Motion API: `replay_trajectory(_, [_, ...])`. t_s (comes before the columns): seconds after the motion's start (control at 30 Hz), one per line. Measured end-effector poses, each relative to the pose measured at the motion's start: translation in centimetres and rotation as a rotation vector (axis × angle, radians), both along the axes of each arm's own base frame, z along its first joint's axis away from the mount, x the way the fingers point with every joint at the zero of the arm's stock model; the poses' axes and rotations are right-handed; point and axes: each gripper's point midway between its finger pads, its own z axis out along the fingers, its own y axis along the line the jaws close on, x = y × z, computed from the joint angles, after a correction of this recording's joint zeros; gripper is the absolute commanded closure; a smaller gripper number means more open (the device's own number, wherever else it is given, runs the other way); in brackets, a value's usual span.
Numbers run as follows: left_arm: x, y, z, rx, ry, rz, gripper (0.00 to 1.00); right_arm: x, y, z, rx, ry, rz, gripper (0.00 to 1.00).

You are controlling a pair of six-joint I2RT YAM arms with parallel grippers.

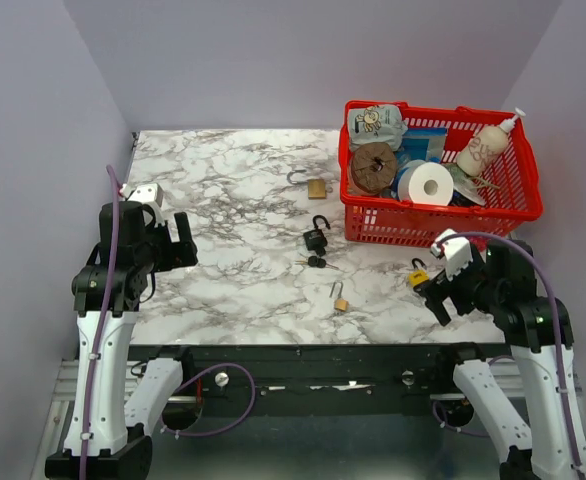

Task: Lock with the key
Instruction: Pick up the lock from the center of the board.

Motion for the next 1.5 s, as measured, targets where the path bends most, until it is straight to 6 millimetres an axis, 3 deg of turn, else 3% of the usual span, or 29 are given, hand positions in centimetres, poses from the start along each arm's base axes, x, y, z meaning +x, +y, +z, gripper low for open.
replay_trajectory(0.37, [0.6, -0.1, 0.9, -0.002, -0.055, -0.004, 0.01, 1.8, -0.9, -7.0, -0.14, 0.166, 0.133, 0.0])
replay_trajectory(0.57, [0.7, -0.5, 2.1, -0.008, -0.117, -0.031, 0.01, 3.0, -1.3, -9.6, -0.201, 0.282, 0.214, 0.0])
replay_trajectory(0.93, [1.3, -0.7, 2.9, 0.007, -0.164, -0.065, 0.01, 6.1, -2.0, -13.5, -0.284, 0.335, 0.3, 0.02])
replay_trajectory(1.37, [1.8, -0.9, 3.2, 0.009, -0.178, -0.089, 0.01, 7.6, -1.6, -16.3, -0.278, 0.421, 0.367, 0.09])
replay_trajectory(1.5, [2.0, -0.9, 3.3, 0.013, -0.183, -0.094, 0.01, 7.2, -1.4, -16.7, -0.259, 0.458, 0.378, 0.11])
